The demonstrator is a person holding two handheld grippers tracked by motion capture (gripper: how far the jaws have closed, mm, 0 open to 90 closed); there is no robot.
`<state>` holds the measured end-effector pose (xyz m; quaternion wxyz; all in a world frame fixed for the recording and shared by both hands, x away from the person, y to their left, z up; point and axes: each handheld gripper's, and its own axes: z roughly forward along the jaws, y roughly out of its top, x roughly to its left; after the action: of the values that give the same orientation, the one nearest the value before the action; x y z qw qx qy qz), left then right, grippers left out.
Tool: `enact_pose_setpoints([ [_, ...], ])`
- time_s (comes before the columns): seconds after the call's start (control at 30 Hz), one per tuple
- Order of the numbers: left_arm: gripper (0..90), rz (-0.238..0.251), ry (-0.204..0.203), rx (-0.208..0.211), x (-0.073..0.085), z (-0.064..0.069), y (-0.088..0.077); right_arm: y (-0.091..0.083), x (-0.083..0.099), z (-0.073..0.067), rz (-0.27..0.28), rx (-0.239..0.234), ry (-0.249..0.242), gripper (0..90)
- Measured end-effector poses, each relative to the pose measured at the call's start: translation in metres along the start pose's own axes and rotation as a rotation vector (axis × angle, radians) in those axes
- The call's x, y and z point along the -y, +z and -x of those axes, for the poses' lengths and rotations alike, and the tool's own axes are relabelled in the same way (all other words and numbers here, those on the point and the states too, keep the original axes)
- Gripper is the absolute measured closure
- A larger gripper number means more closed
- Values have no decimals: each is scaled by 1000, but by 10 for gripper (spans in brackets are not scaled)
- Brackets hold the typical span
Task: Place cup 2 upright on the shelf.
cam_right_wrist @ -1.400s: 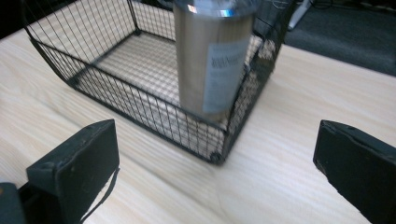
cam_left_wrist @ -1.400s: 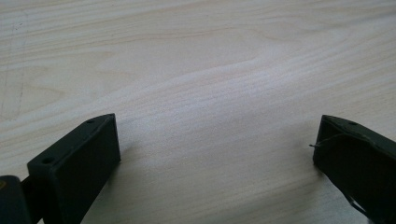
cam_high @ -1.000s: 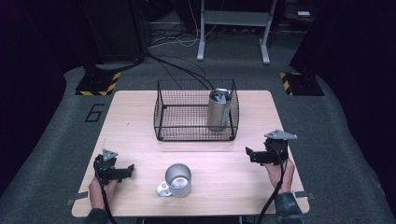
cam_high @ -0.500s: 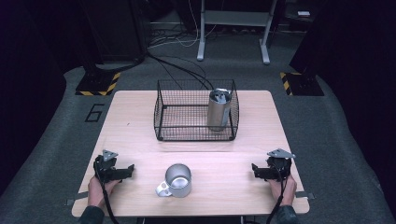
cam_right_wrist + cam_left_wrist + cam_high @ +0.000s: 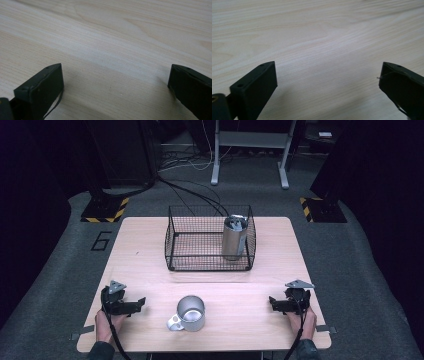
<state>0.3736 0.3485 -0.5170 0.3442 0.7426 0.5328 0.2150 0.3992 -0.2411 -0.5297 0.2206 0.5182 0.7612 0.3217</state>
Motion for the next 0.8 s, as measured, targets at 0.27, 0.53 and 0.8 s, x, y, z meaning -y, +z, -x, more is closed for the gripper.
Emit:
enact_pose_setpoints([
  [0.27, 2, 42, 8, 23, -9, 8, -17, 0, 0, 0, 2, -2, 3, 0],
  [0.53, 1, 92, 72, 62, -34, 24, -42, -2, 2, 6, -2, -46, -40, 0],
  [0.8, 0, 105, 88, 102, -45, 36, -54, -5, 5, 7, 3, -55, -51, 0],
])
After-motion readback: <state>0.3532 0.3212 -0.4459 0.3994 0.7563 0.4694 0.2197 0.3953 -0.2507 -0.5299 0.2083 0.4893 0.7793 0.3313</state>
